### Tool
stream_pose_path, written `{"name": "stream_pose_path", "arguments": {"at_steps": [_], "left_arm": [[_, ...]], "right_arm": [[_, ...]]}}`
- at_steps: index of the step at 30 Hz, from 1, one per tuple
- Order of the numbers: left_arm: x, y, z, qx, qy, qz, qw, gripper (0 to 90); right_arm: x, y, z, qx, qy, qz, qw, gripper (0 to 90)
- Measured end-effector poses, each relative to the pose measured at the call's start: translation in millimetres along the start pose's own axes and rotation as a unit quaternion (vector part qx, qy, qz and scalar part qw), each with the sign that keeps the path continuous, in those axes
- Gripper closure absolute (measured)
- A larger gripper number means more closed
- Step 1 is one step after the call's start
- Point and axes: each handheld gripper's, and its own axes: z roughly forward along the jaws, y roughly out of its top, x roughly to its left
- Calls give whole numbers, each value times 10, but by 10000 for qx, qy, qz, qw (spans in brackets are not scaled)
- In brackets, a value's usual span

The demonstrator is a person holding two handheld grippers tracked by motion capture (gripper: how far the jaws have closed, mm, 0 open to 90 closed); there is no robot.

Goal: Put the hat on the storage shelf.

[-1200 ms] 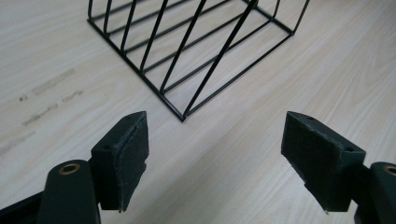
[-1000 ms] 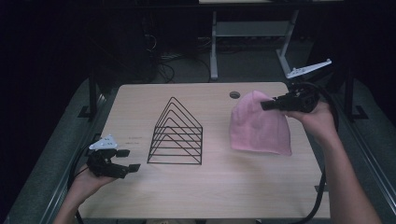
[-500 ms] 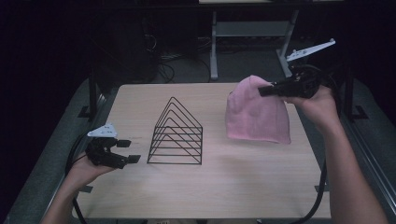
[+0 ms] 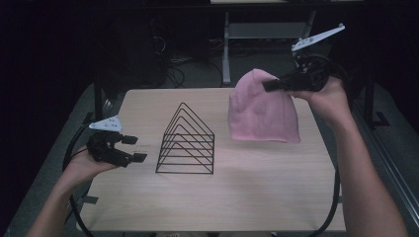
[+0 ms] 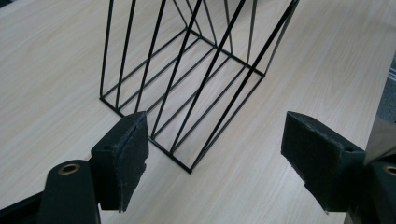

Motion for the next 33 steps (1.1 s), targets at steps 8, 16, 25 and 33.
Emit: {"name": "stream_pose_path", "arguments": {"at_steps": [8, 16, 25, 33], "left_arm": [[-35, 208, -8, 127, -45, 252, 9996, 234], [-18, 317, -33, 79, -146, 237, 9996, 234], [-36, 430, -119, -14, -265, 249, 9993, 234], [-47, 570, -173, 33, -276, 399, 9988, 234]], "right_arm": [[60, 176, 85, 14, 115, -119, 9999, 786], [134, 317, 131, -53, 195, -208, 9996, 786], [256, 537, 185, -101, 304, -369, 9988, 786], [394, 751, 254, -125, 403, -581, 9974, 786]]}}
